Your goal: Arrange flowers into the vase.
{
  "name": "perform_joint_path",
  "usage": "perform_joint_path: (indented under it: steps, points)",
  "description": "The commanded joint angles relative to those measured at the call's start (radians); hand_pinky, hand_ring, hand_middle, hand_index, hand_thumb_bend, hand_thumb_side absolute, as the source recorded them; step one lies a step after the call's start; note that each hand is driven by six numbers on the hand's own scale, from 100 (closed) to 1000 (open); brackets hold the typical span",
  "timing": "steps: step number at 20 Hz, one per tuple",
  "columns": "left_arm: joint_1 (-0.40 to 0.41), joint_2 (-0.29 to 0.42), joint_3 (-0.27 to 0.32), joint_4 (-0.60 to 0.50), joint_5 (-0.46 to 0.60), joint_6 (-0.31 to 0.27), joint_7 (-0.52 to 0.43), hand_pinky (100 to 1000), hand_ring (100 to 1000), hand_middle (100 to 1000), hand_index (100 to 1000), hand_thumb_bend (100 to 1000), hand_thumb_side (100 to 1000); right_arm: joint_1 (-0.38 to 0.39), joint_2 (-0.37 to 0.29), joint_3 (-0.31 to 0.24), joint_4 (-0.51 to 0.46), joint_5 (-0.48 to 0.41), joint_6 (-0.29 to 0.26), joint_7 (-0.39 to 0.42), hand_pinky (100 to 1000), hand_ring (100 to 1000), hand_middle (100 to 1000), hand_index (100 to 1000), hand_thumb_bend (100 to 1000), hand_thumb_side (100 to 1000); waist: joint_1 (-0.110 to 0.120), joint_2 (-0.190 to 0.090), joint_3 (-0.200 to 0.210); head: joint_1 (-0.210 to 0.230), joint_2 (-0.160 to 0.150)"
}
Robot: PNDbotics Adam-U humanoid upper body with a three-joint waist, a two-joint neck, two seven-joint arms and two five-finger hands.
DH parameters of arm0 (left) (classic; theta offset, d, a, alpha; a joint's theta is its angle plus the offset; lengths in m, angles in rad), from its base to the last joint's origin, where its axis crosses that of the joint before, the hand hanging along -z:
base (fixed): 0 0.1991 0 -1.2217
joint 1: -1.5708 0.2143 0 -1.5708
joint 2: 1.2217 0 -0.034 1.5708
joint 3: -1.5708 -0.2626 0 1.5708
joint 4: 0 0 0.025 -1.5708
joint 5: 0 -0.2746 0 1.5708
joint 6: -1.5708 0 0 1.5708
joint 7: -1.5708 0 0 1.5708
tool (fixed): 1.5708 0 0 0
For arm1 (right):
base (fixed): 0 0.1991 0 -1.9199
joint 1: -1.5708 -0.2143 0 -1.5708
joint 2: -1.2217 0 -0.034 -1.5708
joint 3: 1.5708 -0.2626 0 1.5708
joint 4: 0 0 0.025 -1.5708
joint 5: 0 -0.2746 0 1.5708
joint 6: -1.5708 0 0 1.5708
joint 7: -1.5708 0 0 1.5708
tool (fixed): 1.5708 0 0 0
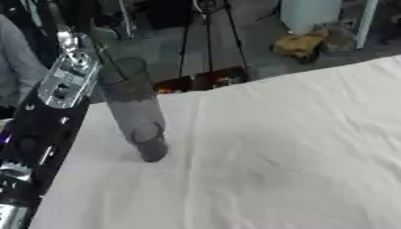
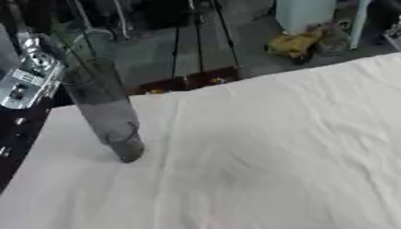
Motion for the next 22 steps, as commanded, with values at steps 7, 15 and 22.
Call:
perform_joint_path:
  steps: [7,15,22]
  points:
    - [-0.007,0.032,-0.001,0.0,-0.039,0.071,-0.061,270,402,405,300,100,779,-0.009,-0.007,-0.017,-0.022,-0.013,0.008,-0.013,819,905,865,849,292,1000,-0.017,-0.035,0.003,-0.004,-0.002]
    - [0.001,0.032,-0.005,0.007,-0.076,0.118,-0.101,288,435,443,358,100,771,-0.005,-0.006,-0.021,-0.023,-0.014,0.013,-0.023,819,904,864,848,293,1000,-0.02,-0.038,0.005,-0.007,-0.001]
    - [0.01,0.034,-0.009,0.012,-0.097,0.154,-0.147,324,495,521,457,100,784,-0.001,-0.003,-0.025,-0.026,-0.017,0.018,-0.027,818,904,864,848,293,1000,-0.022,-0.042,0.009,-0.01,-0.003]
